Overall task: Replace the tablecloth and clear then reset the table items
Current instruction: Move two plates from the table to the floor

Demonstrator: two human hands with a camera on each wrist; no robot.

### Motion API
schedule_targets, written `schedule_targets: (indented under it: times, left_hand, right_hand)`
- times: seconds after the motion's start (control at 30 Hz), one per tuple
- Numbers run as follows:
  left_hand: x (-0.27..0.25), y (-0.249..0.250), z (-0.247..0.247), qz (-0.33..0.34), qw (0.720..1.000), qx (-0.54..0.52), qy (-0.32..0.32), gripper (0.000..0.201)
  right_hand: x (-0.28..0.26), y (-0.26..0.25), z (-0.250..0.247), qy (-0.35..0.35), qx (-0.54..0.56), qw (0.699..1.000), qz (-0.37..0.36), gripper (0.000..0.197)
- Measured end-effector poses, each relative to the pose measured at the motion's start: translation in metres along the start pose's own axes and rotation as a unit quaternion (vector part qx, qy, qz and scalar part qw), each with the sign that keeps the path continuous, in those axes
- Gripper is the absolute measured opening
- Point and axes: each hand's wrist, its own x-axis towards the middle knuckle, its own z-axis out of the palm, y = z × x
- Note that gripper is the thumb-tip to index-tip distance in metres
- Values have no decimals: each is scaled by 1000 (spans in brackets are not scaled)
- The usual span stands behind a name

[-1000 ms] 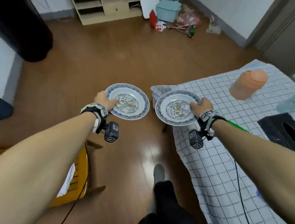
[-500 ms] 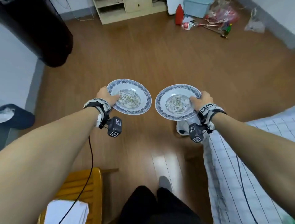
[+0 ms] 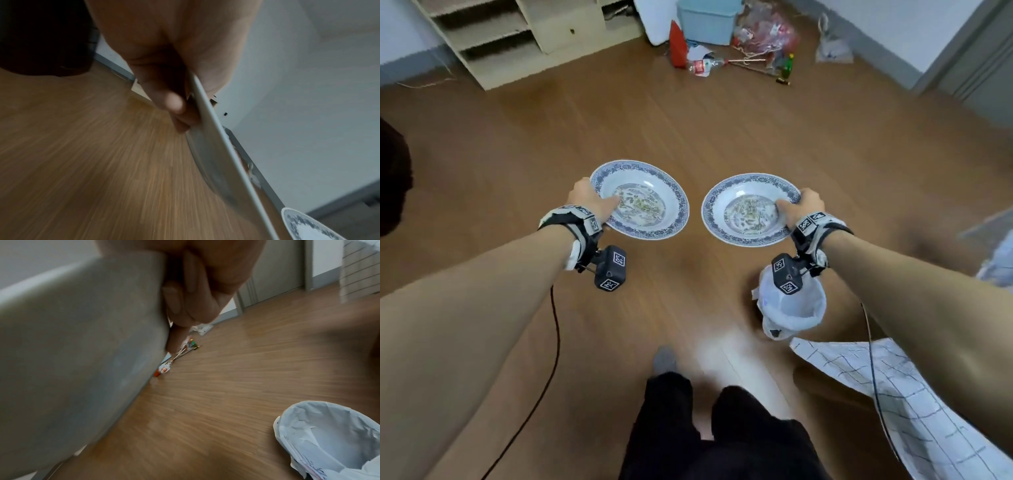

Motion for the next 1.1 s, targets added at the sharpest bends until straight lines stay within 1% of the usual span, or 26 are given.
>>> schedule_targets:
  times: [0.07,0.13,0.23,0.33,0.43,0.47,0.5,0.6,0.63,0.67,0.73,0.8,0.83,0.87,0.9,0.97,1.0,1.1]
  left_hand:
    - [45,20,6,25,999,22,-15,47]
    - [79,44,18,42,998,28,-48,48]
    - [132,87,44,73,993,34,-87,42]
    - [183,133,79,92,989,36,-113,42]
    - [234,184,121,104,984,44,-136,52]
    - [252,202,135,115,981,41,-148,51]
    - [269,220,151,123,978,41,-164,46]
    - [320,275,197,152,969,57,-186,23]
    - [339,290,214,162,966,59,-193,20]
    - [356,304,230,172,963,57,-201,23]
    - [386,329,263,166,959,60,-219,36]
    - [412,349,291,151,960,67,-225,47]
    - [426,358,305,149,959,74,-228,49]
    - [442,371,321,153,957,81,-232,48]
    - [451,374,327,161,955,89,-231,47]
    - [481,396,360,167,952,98,-236,45]
    - [491,406,375,167,950,100,-244,44]
    - [519,435,422,177,944,100,-260,40]
  right_hand:
    - [23,-9,2,16,-4,999,39,31]
    - [42,-11,-2,24,-3,997,79,34]
    - [83,-12,-8,53,12,991,118,37]
    - [133,-10,-8,87,29,984,152,37]
    - [194,-6,-6,97,43,977,186,35]
    - [217,-6,-4,97,50,975,195,34]
    - [243,-5,-1,96,59,972,205,33]
    - [321,-7,7,95,77,968,218,28]
    - [343,-9,8,94,77,968,220,26]
    - [365,-10,9,95,76,968,220,24]
    - [403,-10,9,106,72,966,224,24]
    - [431,-10,7,115,70,962,237,28]
    - [444,-7,7,120,73,958,249,30]
    - [460,-4,6,125,78,954,261,32]
    - [463,-1,6,123,92,950,272,35]
    - [495,16,10,140,122,934,306,43]
    - [507,21,12,147,127,928,319,43]
    - [542,28,18,162,125,914,352,32]
